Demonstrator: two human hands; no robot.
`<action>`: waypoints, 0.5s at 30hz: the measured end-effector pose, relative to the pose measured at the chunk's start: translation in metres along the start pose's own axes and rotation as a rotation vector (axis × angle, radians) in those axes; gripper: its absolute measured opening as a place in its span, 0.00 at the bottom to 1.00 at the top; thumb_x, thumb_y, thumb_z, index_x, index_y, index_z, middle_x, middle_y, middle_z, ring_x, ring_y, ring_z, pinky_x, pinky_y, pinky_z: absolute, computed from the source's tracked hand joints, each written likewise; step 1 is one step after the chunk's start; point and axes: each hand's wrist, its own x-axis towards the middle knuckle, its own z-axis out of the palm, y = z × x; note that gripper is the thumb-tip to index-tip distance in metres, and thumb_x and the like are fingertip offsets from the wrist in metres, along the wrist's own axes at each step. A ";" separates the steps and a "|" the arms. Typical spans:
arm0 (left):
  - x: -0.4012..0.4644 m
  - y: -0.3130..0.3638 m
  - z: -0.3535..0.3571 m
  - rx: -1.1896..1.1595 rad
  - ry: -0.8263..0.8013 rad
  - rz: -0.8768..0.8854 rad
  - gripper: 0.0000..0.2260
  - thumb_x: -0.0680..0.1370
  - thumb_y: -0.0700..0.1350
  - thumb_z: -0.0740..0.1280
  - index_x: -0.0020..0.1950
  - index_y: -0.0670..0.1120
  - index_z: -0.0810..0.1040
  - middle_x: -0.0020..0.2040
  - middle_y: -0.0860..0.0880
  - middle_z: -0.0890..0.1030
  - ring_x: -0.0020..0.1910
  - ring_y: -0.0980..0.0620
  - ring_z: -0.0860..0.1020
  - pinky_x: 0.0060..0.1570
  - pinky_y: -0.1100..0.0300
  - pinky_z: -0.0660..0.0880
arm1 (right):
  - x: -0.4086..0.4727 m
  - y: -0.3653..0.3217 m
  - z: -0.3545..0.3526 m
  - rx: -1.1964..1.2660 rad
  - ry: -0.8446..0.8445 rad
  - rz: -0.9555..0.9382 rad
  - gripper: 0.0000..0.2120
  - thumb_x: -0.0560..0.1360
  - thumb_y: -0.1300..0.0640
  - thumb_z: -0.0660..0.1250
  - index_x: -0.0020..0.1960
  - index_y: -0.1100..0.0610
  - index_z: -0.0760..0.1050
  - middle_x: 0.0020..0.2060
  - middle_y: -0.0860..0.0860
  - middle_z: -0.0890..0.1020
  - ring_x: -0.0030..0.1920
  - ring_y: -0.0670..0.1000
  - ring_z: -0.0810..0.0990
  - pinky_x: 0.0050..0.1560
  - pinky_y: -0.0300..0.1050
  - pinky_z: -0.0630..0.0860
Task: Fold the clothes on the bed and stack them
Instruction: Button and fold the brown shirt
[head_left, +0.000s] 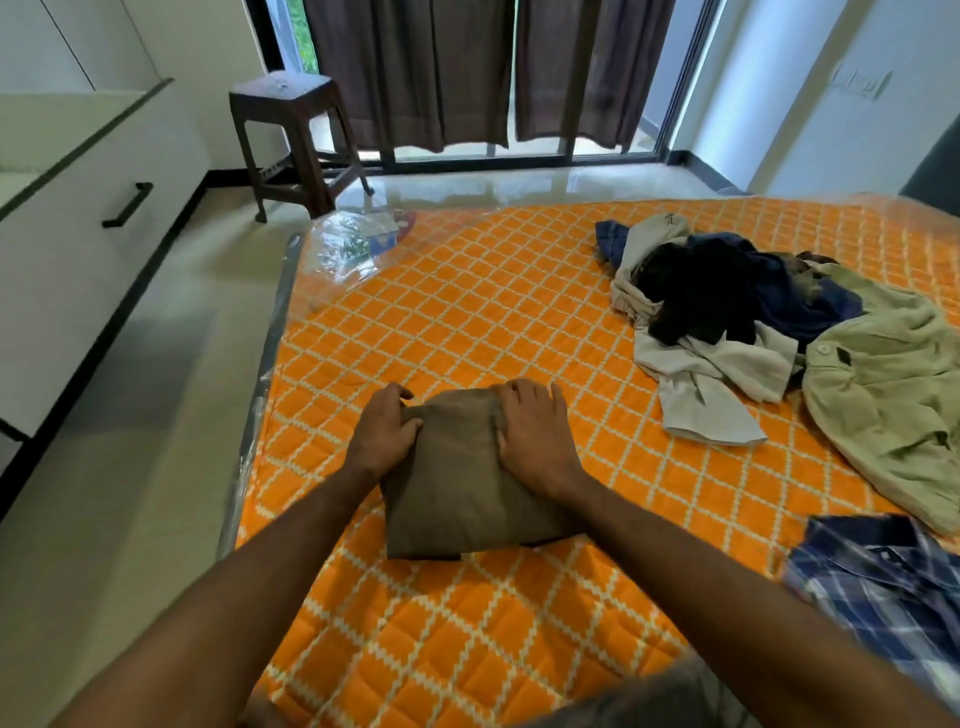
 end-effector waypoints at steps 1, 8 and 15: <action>-0.004 -0.003 0.004 0.003 0.029 -0.049 0.22 0.77 0.46 0.72 0.67 0.42 0.71 0.62 0.41 0.73 0.61 0.41 0.73 0.61 0.46 0.73 | -0.019 -0.007 0.012 0.006 0.048 -0.011 0.23 0.80 0.46 0.59 0.73 0.52 0.68 0.68 0.54 0.73 0.71 0.59 0.69 0.75 0.67 0.54; -0.038 -0.028 0.034 -0.518 -0.088 -0.419 0.33 0.73 0.62 0.73 0.65 0.42 0.66 0.60 0.47 0.75 0.60 0.46 0.76 0.61 0.48 0.76 | -0.062 -0.013 0.087 0.011 -0.111 0.028 0.37 0.77 0.27 0.46 0.81 0.39 0.41 0.82 0.51 0.43 0.81 0.59 0.39 0.71 0.78 0.38; -0.051 -0.017 0.030 -0.840 -0.202 -0.452 0.15 0.78 0.44 0.72 0.62 0.41 0.79 0.56 0.44 0.84 0.45 0.54 0.85 0.37 0.62 0.80 | -0.050 -0.009 0.083 0.156 -0.311 0.111 0.43 0.75 0.24 0.48 0.80 0.41 0.33 0.81 0.45 0.36 0.80 0.52 0.32 0.71 0.73 0.30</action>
